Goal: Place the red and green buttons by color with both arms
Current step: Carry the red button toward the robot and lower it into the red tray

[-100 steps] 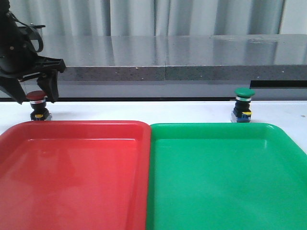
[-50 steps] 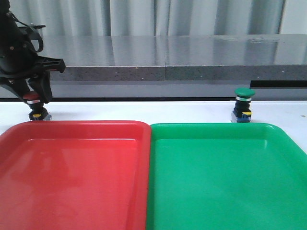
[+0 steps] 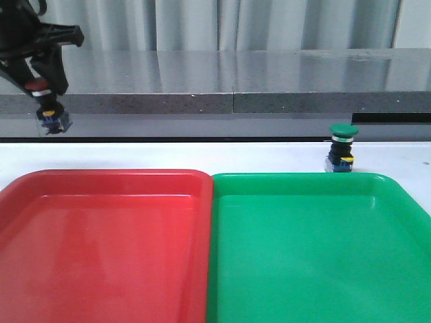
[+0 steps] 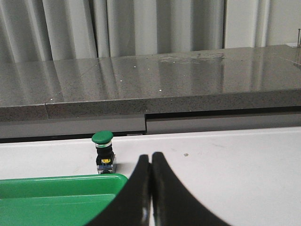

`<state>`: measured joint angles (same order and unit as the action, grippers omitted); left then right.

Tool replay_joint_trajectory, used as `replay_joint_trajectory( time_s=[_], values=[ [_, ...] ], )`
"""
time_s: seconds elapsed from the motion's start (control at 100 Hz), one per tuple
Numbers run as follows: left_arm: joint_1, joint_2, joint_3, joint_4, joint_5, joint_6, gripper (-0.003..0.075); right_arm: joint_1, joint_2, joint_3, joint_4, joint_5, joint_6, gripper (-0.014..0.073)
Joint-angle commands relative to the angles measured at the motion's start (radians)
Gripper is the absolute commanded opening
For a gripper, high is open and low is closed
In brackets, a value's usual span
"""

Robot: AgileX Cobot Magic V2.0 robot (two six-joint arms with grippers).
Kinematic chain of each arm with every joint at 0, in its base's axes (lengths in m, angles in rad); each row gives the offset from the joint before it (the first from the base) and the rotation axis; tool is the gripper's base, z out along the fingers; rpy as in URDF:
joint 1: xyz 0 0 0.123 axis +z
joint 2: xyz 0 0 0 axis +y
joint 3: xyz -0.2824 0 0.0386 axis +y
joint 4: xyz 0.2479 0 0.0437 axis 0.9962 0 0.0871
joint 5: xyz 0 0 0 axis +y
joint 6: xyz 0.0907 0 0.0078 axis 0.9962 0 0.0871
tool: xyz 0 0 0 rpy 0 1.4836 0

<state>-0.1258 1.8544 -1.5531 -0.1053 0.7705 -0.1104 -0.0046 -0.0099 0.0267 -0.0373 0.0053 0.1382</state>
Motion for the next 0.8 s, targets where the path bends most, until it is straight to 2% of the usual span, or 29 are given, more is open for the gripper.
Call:
replay_joint_trajectory(
  time_s=[0.0,0.21,0.35,0.51,0.79],
  values=[
    [-0.027,-0.094,-0.027,-0.002,-0.032,-0.029,0.0024,-0.008,-0.021,-0.018,-0.009,-0.076,-0.003,-0.0064],
    [-0.1,-0.171,0.061,0.038,-0.05,-0.076,0.0024,-0.008,-0.021,-0.018,-0.009,-0.076,-0.003,-0.0064],
    [-0.151,-0.246,0.191,0.087,-0.126,-0.134,0.0024,-0.008,-0.021,-0.018,-0.009,-0.076,-0.003,-0.0064],
    [-0.212,-0.309,0.334,0.087,-0.141,-0.144,0.0024,-0.008,-0.021,-0.018,-0.009,-0.076,-0.003,-0.0064],
    [-0.298,-0.346,0.553,0.087,-0.241,-0.263,0.0024,-0.008,-0.021,-0.018,-0.009,-0.076,-0.003,-0.0064]
  ],
)
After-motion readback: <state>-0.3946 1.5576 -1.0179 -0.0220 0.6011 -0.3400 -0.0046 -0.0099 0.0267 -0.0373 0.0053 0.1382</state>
